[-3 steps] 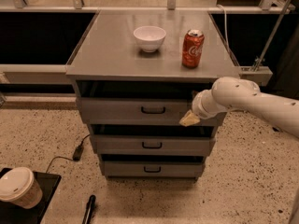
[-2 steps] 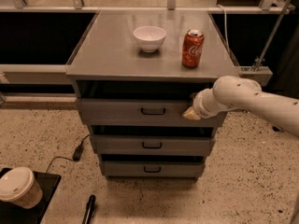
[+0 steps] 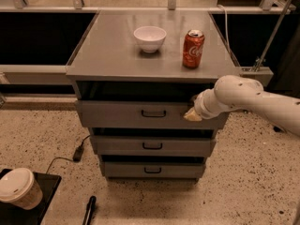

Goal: Open top drawer

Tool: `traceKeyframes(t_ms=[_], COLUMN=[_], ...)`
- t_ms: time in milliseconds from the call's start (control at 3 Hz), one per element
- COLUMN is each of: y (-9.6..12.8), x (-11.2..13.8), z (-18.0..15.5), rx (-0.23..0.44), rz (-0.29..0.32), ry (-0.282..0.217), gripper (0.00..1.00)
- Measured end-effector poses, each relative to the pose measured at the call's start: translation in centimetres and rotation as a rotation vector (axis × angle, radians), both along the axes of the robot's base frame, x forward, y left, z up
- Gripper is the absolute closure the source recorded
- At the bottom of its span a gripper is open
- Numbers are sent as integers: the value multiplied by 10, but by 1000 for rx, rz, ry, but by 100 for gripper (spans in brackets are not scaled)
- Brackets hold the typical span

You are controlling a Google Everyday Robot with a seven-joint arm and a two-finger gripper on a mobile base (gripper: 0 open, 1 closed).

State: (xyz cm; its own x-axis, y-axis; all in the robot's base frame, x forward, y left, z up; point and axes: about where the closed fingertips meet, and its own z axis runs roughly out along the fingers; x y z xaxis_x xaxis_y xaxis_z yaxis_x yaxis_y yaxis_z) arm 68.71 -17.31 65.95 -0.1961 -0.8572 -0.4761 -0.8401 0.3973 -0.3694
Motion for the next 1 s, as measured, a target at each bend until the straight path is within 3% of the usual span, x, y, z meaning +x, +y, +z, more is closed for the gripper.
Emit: traceKeyframes(t_ms=[333, 667, 1000], y=[0, 6, 7], x=[0, -29, -39], z=[6, 25, 28], rx=[0, 38, 41], rz=[0, 33, 46], ry=[-1, -72, -82], gripper=[100, 100, 100])
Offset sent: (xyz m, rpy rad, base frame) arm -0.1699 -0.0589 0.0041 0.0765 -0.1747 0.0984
